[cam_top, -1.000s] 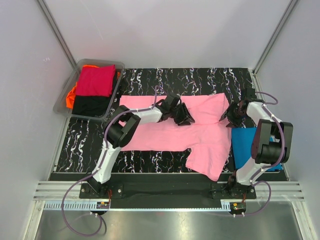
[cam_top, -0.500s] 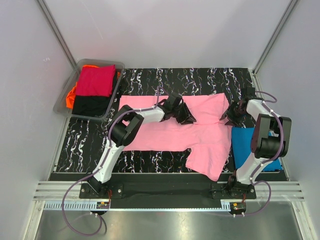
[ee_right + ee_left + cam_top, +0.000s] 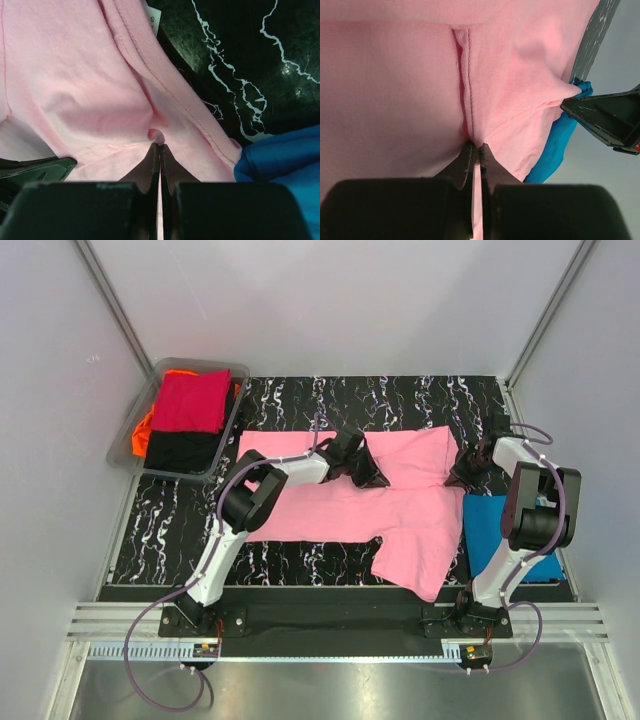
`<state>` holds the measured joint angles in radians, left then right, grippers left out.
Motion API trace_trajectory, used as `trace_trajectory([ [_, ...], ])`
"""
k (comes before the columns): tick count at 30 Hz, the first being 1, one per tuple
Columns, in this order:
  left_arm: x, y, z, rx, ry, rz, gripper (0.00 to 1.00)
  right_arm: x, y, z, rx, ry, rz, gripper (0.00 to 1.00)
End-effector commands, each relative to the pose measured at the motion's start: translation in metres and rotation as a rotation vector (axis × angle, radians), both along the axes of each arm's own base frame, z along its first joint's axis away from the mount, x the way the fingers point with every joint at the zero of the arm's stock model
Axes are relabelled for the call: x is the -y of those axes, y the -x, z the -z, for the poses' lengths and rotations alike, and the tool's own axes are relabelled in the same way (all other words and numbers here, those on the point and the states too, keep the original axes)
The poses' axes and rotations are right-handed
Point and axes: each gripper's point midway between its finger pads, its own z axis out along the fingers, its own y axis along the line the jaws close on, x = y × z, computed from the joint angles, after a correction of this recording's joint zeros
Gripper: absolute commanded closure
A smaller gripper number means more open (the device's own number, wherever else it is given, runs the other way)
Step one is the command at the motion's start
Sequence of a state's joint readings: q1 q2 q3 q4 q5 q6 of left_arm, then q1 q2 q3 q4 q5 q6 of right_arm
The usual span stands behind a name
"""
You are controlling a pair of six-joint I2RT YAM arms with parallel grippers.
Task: Fold and stack the t-shirts
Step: Fold the tshirt
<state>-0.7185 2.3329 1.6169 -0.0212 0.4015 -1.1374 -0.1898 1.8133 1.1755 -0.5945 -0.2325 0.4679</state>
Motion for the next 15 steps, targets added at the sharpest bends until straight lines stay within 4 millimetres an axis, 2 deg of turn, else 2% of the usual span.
trace_trajectory([
  [1, 0.003, -0.006, -0.037, 0.051, 0.031, 0.02, 1.0, -0.003, -0.003, -0.025, 0.068, -0.017, 0.011, 1.0],
  [6, -0.007, -0.001, -0.043, 0.04, 0.013, 0.036, 1.0, -0.009, 0.012, -0.037, 0.077, -0.037, 0.038, 1.0],
  [15, -0.009, 0.003, -0.046, 0.017, 0.027, 0.066, 0.99, -0.018, 0.031, -0.033, 0.033, -0.08, 0.057, 1.0],
])
